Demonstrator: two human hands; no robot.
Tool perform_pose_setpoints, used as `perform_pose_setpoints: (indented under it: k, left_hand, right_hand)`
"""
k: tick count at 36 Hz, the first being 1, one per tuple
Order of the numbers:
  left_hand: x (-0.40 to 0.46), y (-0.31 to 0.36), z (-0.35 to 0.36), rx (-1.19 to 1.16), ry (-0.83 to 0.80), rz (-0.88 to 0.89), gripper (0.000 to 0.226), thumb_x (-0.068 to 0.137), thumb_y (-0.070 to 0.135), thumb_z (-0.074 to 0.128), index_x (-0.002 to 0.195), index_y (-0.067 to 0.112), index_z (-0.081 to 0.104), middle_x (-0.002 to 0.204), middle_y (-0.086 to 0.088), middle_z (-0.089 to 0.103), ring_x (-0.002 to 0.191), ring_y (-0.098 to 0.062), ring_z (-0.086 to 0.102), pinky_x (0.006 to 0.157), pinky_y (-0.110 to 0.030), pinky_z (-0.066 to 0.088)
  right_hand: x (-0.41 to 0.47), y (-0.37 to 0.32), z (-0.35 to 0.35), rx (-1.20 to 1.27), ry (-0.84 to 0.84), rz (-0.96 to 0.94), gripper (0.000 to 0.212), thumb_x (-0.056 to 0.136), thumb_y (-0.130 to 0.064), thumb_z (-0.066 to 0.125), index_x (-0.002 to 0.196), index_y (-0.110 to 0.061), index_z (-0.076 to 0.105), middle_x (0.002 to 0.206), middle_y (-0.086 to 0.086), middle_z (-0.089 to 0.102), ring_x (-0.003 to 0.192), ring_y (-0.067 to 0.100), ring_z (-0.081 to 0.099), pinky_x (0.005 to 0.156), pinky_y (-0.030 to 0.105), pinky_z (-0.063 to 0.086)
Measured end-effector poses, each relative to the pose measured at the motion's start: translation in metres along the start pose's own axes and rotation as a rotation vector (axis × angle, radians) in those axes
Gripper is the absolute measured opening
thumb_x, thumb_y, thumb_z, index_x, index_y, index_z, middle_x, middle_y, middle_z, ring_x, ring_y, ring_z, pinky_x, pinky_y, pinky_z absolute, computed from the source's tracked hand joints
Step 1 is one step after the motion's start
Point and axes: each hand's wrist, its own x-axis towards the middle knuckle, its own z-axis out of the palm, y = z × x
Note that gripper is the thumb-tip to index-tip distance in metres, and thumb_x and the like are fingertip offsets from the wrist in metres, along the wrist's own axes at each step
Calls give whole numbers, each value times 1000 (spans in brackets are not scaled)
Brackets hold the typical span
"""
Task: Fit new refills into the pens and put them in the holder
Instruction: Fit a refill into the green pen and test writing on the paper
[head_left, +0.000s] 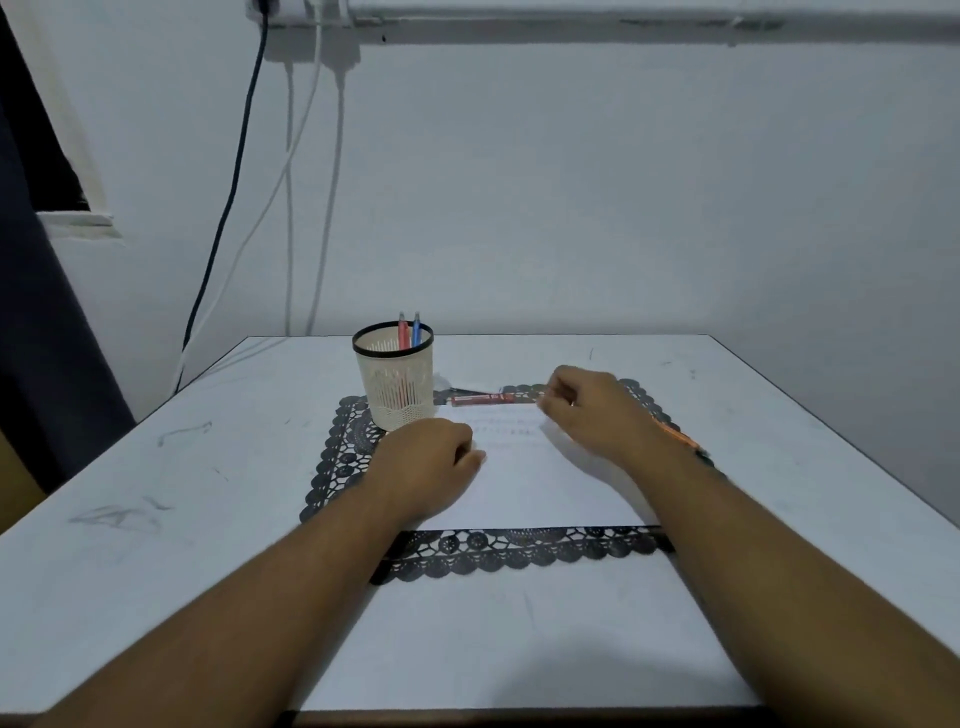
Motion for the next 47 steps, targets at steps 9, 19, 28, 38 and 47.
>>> perform_pose_setpoints:
  k: [9,19,28,38,47]
  left_hand:
    - [0,1,1,8,-8,17,36,101,46,47,72,24,49,72,8,55,67,-8,51,56,-31,38]
    - [0,1,0,-26,-19,10,36,100,44,49,71,22,49,71,5,56,67,-10,52,55,-32,35]
    - [2,2,-3,-118,139,55,10,95,38,59,89,32,54,91,17,53,86,-8,51,69,-32,46]
    - [5,2,0,-27,109,200,17,93,41,62,104,33,72,102,15,65,102,-10,55,89,-39,48]
    - [8,-12,-1,-128,47,75,6,92,32,67,95,32,73,89,19,63,88,-3,56,79,-35,54]
  right_hand:
    - [6,46,-37,-163,11,321,13,89,-31,74,82,-22,67,91,-6,68,89,18,64,80,36,53]
    - [3,35,-25,-308,-36,340,27,87,-30,70,67,-21,54,73,-2,58,75,23,57,58,30,34]
    - [-8,-6,-5,-175,-124,19,13,90,-28,68,78,-22,65,81,-5,68,78,20,63,65,35,47]
    - [-17,-28,33,-234,-192,-238,11,94,-42,67,94,-31,68,92,-9,63,84,12,58,74,36,51]
    - [-13,0,4,28,-283,-41,7,92,-19,73,92,-26,76,78,-13,67,61,-5,52,57,13,38]
